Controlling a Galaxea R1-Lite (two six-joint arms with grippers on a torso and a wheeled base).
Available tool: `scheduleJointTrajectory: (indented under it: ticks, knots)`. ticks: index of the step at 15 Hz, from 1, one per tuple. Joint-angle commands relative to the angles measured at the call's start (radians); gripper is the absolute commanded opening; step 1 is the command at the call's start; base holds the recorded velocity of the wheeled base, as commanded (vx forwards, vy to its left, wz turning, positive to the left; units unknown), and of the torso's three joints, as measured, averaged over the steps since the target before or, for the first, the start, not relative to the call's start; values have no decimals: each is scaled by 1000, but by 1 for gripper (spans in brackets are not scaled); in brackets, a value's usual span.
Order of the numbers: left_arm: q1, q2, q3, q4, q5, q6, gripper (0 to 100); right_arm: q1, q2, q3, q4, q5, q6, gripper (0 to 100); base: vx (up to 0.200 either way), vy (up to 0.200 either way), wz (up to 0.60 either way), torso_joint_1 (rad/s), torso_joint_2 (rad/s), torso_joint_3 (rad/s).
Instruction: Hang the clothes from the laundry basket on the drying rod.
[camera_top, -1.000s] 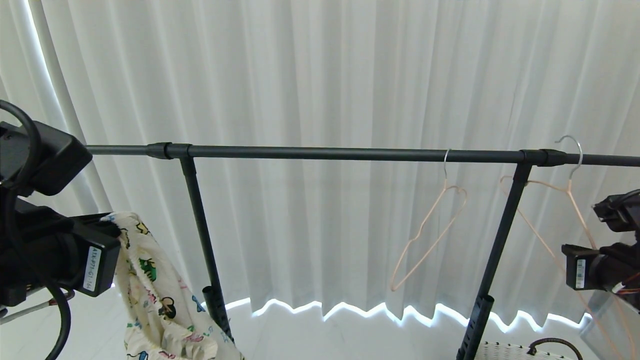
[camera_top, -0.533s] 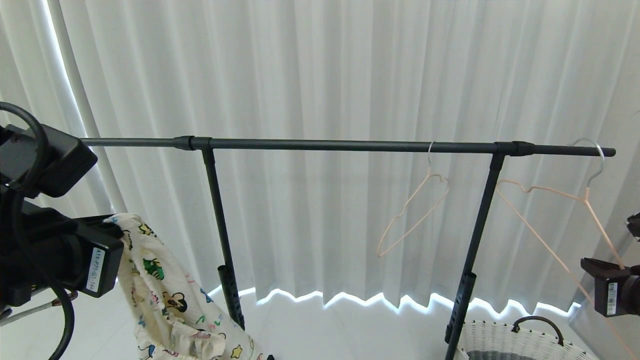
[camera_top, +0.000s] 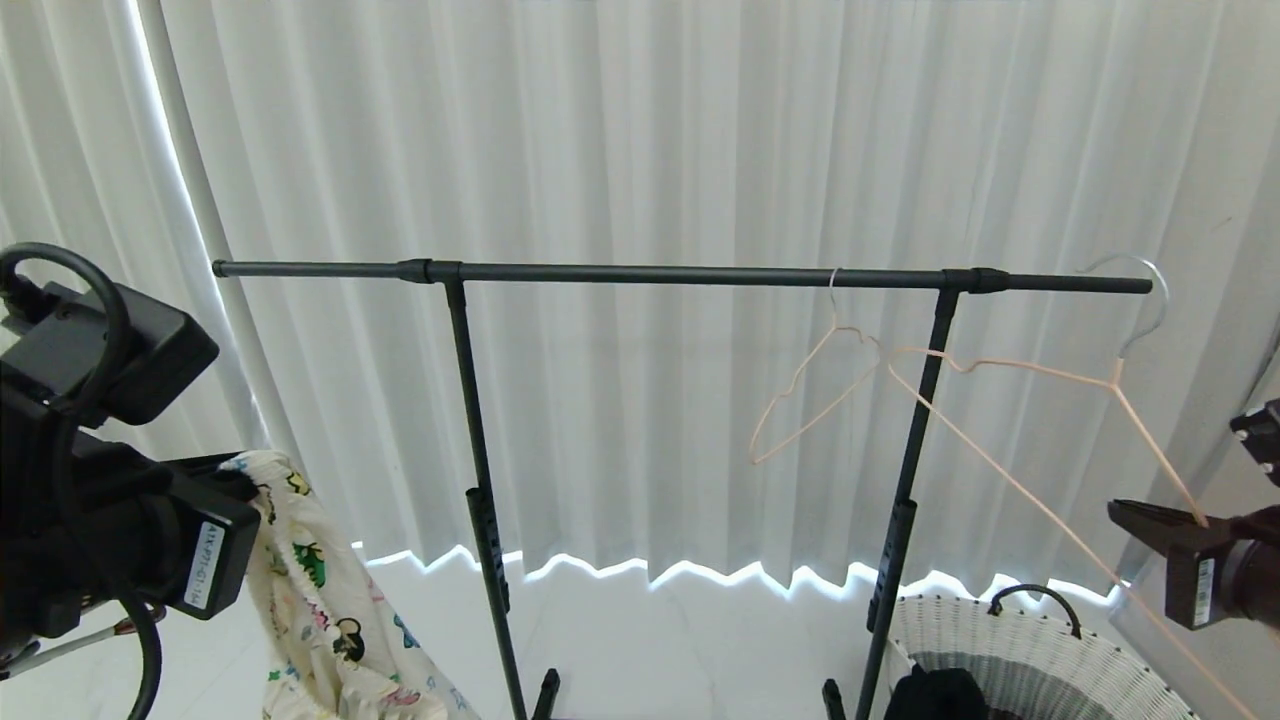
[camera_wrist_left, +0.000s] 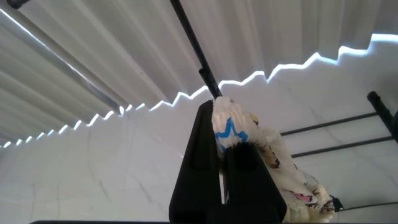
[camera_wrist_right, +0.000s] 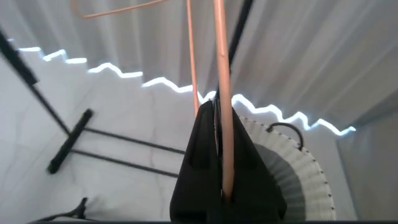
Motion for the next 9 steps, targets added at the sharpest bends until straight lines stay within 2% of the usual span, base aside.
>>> scheduleJointTrajectory:
  ticks: [1,3,4,6,7,8,9]
  knots:
    - [-13,6,1,-1,1,0,0,85,57,-38,23,17,6,0,0,0,0,0,0,0]
    - [-16,42,-16,-18,1,-2,0,177,80,-57,58,55,9,0,0,0,0,0,0,0]
    - [-14,101,-33,-70,1,-9,0,252,118,-71,57,80,18,0,0,0,0,0,0,0]
    - [-7,202,-62,-167,14,-8,0,407,169,-114,50,80,103,0,0,0,0,0,0,0]
    - [-7,245,-83,-173,31,-8,0,485,186,-140,50,80,163,0,0,0,0,0,0,0]
    - [-7,263,-91,-173,34,-9,0,516,193,-150,50,80,183,0,0,0,0,0,0,0]
    - [-7,322,-125,-173,36,-37,0,614,201,-176,50,80,232,0,0,0,0,0,0,0]
